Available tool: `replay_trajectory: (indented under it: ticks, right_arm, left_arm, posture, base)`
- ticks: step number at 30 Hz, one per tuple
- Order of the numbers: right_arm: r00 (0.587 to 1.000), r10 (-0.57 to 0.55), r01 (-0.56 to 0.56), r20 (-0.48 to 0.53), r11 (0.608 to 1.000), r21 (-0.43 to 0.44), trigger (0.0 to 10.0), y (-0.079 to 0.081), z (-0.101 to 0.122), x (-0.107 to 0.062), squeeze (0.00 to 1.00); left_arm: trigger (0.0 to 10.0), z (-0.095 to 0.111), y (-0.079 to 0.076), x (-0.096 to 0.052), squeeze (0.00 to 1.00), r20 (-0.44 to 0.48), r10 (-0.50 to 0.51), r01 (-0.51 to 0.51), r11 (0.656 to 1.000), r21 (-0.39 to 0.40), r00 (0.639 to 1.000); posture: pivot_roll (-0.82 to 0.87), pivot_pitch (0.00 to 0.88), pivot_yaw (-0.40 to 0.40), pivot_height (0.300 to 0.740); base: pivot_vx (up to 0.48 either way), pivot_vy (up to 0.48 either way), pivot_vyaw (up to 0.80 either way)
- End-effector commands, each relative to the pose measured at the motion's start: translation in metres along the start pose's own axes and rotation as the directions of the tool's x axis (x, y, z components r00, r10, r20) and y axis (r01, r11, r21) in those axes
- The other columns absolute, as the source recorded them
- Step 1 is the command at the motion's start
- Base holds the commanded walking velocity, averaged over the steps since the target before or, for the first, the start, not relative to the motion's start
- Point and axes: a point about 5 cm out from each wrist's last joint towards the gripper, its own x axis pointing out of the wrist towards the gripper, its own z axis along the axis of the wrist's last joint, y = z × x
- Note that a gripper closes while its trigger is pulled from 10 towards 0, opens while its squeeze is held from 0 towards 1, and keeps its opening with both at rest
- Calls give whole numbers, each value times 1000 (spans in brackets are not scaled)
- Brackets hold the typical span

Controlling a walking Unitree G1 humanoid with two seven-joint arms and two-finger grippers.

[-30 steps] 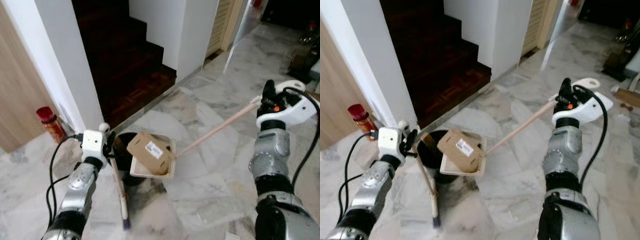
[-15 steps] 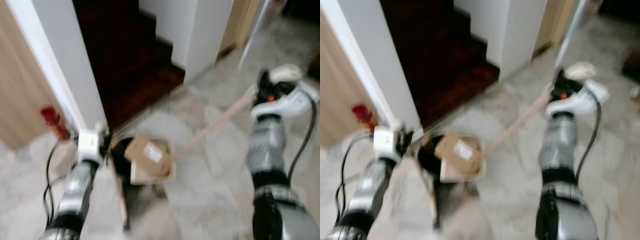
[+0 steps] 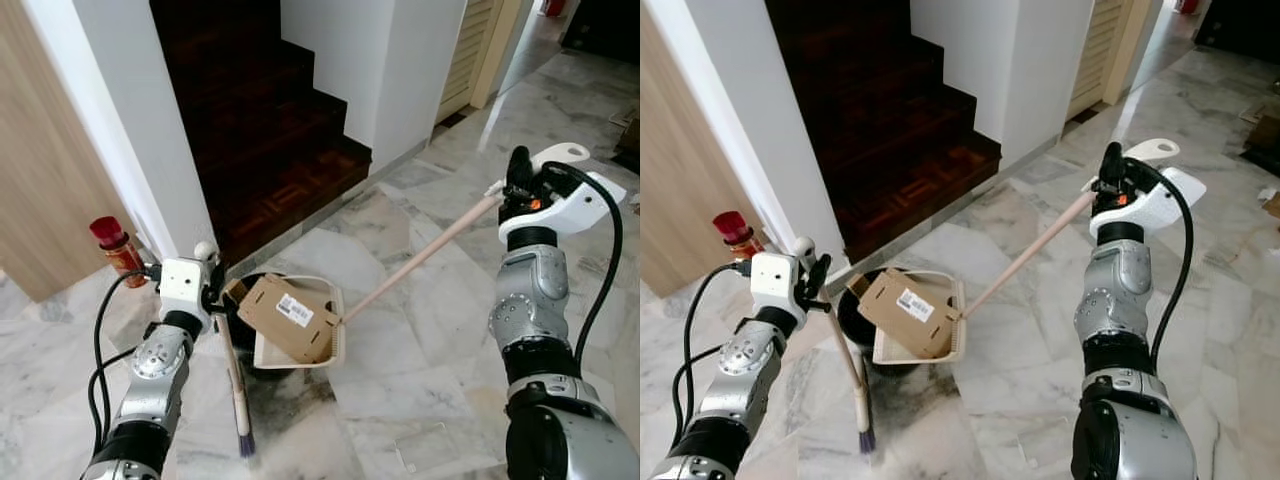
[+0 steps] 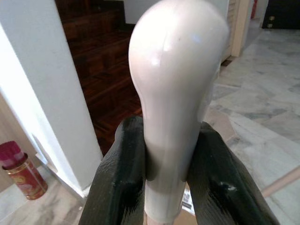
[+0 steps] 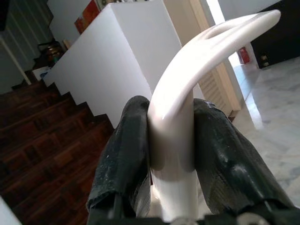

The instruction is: Sweep floor

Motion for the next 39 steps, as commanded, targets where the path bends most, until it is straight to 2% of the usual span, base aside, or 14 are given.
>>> replay_trajectory:
  ticks: [1, 10, 20, 34, 39]
  right_arm:
    - [997, 24, -25, 68, 1000, 12, 10000, 13, 18, 14, 0]
    - [994, 72, -67, 83, 995, -72, 10000, 32, 24, 24, 0]
    - [988, 76, -62, 137, 993, -99, 10000, 53, 36, 37, 0]
    - [959, 82, -35, 272, 984, -173, 10000, 83, 51, 42, 0]
    - [947, 95, -48, 307, 986, -157, 10000, 91, 50, 38, 0]
  left_arm:
    - [10000, 7, 1, 2, 0, 40, 2, -2, 1000, 9, 999]
    - [10000, 7, 1, 2, 0, 41, 10, -10, 1000, 7, 999]
    - [10000, 5, 1, 0, 0, 37, 21, -21, 1000, 2, 999]
    - [10000, 5, 2, 0, 0, 41, 35, -35, 999, 1, 999]
    - [10000, 5, 3, -1, 0, 41, 39, -39, 999, 1, 998]
  posture:
    - [46, 34, -5, 740]
    - [46, 33, -11, 740]
    - [44, 40, -20, 740]
    - [46, 46, -27, 740]
    - [46, 47, -30, 740]
  base:
    - [0, 0, 0]
    - [0, 0, 0]
    - [0, 0, 0]
    - [0, 0, 0]
    - [0, 0, 0]
